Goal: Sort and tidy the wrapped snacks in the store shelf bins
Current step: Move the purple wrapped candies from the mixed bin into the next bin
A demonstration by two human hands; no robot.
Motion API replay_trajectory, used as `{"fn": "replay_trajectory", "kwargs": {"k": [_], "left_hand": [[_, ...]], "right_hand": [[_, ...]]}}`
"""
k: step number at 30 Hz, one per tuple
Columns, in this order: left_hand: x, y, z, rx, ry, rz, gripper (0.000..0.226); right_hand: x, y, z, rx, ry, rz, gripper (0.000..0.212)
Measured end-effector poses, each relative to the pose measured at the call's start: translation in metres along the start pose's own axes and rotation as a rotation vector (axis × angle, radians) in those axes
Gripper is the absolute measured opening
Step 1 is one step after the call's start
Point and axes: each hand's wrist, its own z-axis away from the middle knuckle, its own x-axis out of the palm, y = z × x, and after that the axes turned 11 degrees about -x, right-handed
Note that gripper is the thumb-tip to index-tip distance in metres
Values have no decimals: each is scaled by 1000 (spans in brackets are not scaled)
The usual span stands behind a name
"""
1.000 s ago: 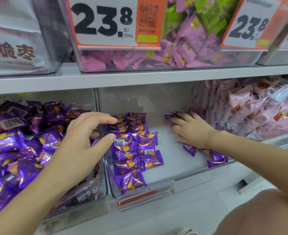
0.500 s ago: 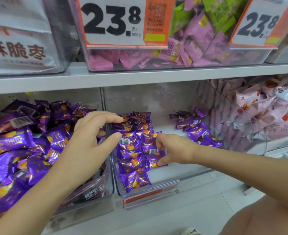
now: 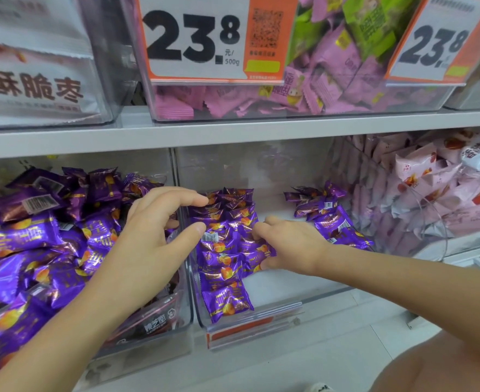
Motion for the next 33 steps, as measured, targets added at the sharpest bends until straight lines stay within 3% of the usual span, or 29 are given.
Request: {"fn": "replay_trajectory", "kwargs": {"k": [7, 13, 16, 33], "left_hand": [[0, -1, 0, 3, 0, 0, 24], [1, -3, -1, 6, 10, -15, 32], [1, -2, -1, 1, 3, -9, 31], [1, -1, 0, -5, 3, 7, 24]], "right_hand": [[3, 0, 1, 73, 65, -165, 42], [8, 4, -3, 201, 86, -229, 41], [11, 5, -8, 176, 90, -310, 42], [22, -8, -23, 85, 193, -273, 45]]}}
